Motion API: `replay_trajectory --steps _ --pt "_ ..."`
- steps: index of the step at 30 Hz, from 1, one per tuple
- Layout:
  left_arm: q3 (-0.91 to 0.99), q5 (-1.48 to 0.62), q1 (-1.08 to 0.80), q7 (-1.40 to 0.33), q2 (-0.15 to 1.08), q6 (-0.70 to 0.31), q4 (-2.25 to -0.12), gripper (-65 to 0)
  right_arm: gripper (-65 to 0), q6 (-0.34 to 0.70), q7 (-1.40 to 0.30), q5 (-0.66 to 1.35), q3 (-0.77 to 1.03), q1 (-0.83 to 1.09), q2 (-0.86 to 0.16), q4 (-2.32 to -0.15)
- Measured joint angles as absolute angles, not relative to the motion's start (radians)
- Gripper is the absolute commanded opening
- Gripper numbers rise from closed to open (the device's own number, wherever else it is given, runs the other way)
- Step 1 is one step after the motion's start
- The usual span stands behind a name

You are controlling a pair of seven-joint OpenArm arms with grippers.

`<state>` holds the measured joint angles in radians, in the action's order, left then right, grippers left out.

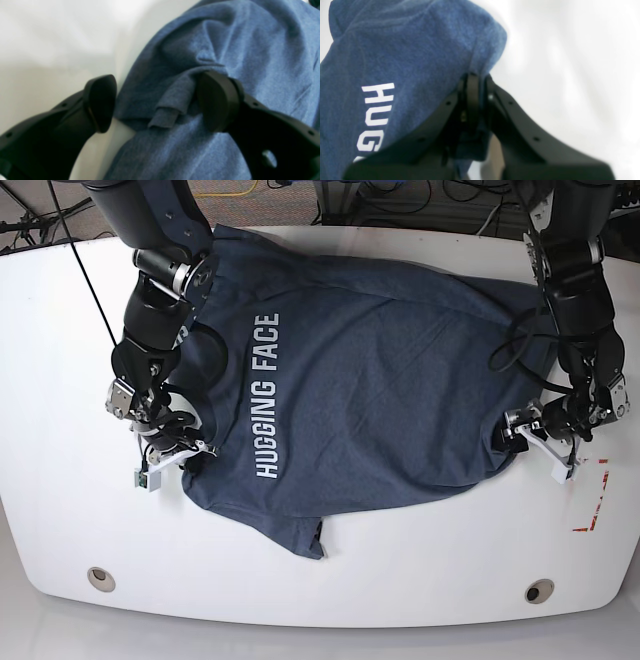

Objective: Fold the T-shirt properly
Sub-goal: 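Grasp the shirt's side lower down with the left gripper, then lift the shirt with both grippers and swing it up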

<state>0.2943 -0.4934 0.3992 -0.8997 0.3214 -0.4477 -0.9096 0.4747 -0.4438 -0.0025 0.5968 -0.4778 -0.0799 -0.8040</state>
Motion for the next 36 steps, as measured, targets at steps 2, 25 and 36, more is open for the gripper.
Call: replay_trajectory --steps 2,25,36 --pt "0.294 -0.493 0.399 -0.9 0.319 -0.463 -0.91 -16.9 -65.0 0.476 -0.437 0.001 0.597 -0.474 -0.08 -0.804" --pt "0.293 -0.49 0.379 -0.904 0.311 -0.453 -0.906 -65.0 -65.0 0.483 -0.434 0.003 0.598 -0.466 -0.08 -0.817" --pt "0.292 -0.47 0.292 -1.049 0.354 -0.447 -1.303 -65.0 -65.0 0.53 -0.687 -0.04 0.602 -0.395 -0.043 -1.097"
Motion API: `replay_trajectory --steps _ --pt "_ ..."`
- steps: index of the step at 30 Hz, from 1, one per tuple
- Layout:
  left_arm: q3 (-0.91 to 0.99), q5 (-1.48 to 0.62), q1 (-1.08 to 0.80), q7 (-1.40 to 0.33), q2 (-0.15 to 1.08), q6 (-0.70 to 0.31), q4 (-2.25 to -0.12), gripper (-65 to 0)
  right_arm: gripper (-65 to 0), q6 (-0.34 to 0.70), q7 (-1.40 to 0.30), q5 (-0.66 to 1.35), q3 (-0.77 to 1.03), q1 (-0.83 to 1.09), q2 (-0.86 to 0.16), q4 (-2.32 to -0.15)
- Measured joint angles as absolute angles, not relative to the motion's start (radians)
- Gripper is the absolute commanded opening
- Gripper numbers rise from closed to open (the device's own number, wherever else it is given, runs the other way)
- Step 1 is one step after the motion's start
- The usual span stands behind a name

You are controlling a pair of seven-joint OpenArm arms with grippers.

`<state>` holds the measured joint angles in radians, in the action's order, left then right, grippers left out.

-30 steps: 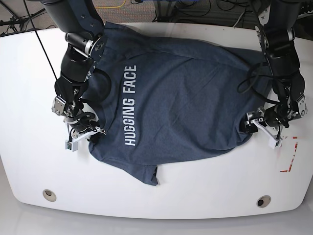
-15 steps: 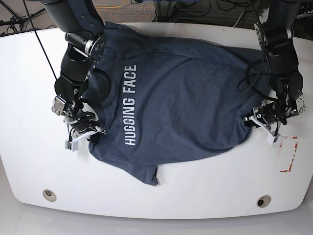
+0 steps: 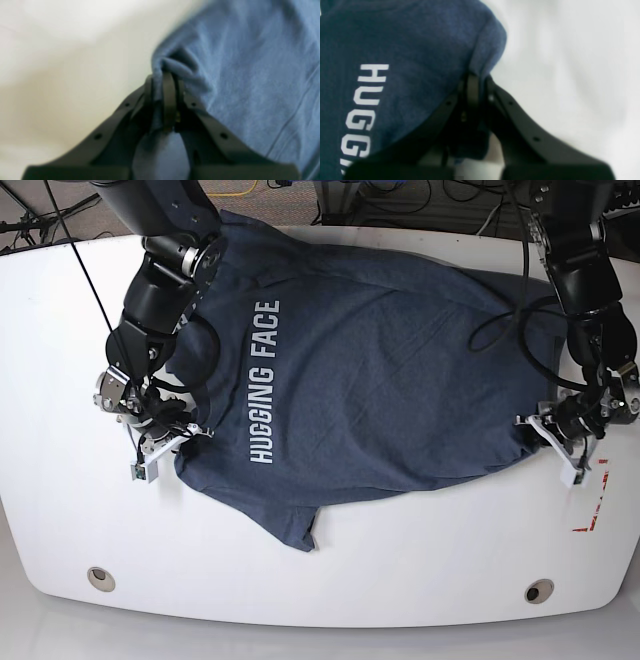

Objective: Fold the T-shirt properly
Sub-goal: 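Lift the shirt with both grippers and swing it up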

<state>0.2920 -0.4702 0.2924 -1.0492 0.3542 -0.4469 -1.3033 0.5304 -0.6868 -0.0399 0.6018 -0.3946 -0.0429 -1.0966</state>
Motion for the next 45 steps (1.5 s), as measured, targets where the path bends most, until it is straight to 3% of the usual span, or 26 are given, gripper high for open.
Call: replay_trajectory --steps 10,16,24,31,38,45 --pt "0.287 -0.488 0.219 -1.105 0.352 -0.453 -1.647 -65.0 -65.0 0.543 -0.858 -0.029 0.596 -0.356 -0.035 -1.366" --pt "0.292 -0.485 0.191 -1.119 0.357 -0.45 -1.81 -65.0 -65.0 0.611 -0.925 -0.04 0.594 -0.353 -0.067 -1.428" --pt "0.292 -0.485 0.211 -1.142 0.348 -0.45 -1.841 -65.0 -65.0 0.61 -0.95 -0.051 0.571 -0.429 -0.129 -1.404" --pt "0.293 -0.486 0.332 -1.135 0.349 -0.449 -1.887 -65.0 -65.0 0.627 -0.943 -0.02 0.457 -0.536 -0.181 -1.391" --pt "0.293 -0.483 0.497 -1.135 0.347 -0.449 -1.885 -65.0 -65.0 0.624 -0.952 -0.036 0.455 -0.672 -0.206 -1.386" --pt "0.33 -0.49 0.694 -1.135 0.352 -0.45 -1.885 -65.0 -65.0 0.627 -1.052 -0.02 0.353 -0.855 -0.274 -1.391"
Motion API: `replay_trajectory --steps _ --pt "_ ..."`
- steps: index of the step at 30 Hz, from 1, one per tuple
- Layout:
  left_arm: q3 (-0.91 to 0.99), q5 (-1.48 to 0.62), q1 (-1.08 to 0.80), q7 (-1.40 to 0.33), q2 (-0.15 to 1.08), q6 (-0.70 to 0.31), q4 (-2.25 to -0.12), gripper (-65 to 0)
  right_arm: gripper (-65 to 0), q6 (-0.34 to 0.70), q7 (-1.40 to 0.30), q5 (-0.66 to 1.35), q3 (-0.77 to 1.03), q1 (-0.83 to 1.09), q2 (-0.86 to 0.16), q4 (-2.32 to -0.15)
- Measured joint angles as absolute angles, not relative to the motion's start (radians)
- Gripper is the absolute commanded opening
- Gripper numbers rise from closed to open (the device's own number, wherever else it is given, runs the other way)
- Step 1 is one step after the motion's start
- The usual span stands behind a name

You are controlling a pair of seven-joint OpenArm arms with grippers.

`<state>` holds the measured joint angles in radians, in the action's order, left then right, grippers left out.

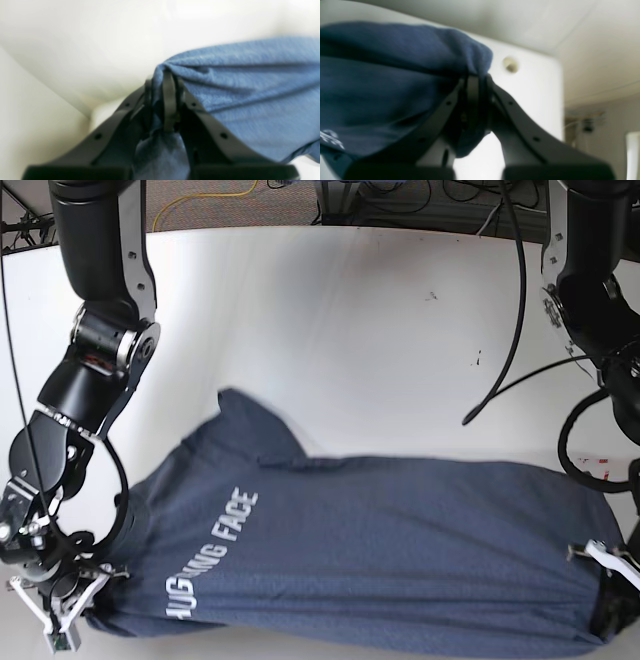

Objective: Fold the T-shirt properly
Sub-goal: 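Lift the shirt with both grippers and swing it up, then lay the shirt down, pulling both grippers apart to stretch it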

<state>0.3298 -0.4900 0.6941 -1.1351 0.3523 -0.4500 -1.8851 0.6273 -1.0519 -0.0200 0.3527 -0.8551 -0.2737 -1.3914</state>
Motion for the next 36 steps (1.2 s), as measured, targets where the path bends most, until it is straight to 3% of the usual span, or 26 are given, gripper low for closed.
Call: replay_trajectory --steps 8,16,23,31,36 --pt "0.348 -0.494 0.926 -1.126 0.373 -0.449 -1.792 -65.0 -65.0 0.651 -1.131 0.0 0.324 -1.111 -0.31 -1.395" --pt "0.344 -0.516 0.91 -1.127 0.402 -0.45 -1.761 -65.0 -65.0 0.701 -1.181 0.007 0.331 -1.177 -0.354 -1.421" --pt "0.348 -0.51 0.727 -1.113 0.391 -0.454 -1.768 -65.0 -65.0 0.707 -1.208 0.008 0.366 -0.923 -0.337 -1.568" --pt "0.37 -0.5 0.422 -1.019 0.352 -0.46 -1.816 -65.0 -65.0 0.704 -1.21 -0.007 0.5 -0.55 -0.236 -1.737" --pt "0.348 -0.485 0.207 -0.914 0.353 -0.45 -1.788 -65.0 -65.0 0.698 -1.12 0.014 0.536 -0.351 -0.173 -1.744"
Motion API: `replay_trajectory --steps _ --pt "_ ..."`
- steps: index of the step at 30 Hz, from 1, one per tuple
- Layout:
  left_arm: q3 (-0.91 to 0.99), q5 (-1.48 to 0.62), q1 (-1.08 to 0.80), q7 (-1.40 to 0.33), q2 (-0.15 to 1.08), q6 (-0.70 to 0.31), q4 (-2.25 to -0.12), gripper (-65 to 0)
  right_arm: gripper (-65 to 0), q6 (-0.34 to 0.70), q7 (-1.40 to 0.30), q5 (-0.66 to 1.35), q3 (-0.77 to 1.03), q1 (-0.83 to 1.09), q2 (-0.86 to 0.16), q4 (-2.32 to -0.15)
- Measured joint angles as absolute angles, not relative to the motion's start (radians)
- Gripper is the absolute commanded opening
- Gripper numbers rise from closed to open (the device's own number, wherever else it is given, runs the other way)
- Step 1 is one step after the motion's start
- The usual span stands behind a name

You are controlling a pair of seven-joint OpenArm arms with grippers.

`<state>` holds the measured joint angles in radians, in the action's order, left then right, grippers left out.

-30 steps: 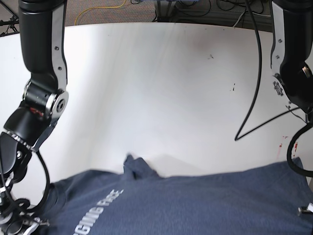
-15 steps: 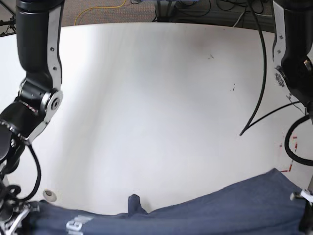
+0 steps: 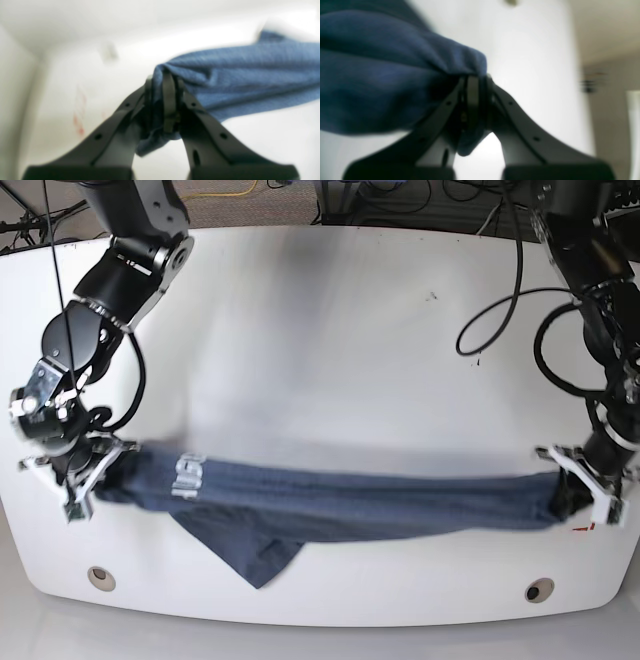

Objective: Fold the T-shirt properly
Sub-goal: 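Lay the shirt down, pulling both grippers apart to stretch it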

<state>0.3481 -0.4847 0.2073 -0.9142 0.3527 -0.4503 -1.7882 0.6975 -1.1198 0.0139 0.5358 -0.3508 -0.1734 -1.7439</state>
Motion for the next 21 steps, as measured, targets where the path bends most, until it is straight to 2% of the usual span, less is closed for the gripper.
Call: replay_trajectory --steps 8,15,21 --pt "0.32 -0.476 -0.072 -0.804 0.342 -0.452 -1.722 -65.0 -65.0 0.703 -1.031 0.07 0.58 -0.093 -0.107 -1.718" --pt "0.321 -0.471 -0.152 -0.788 0.348 -0.447 -1.654 -65.0 -65.0 0.697 -1.002 0.073 0.591 0.019 -0.106 -1.717" --pt "0.323 -0.471 -0.212 -0.78 0.386 -0.492 -1.645 -65.0 -65.0 0.699 -1.006 0.079 0.587 0.098 -0.081 -1.719"
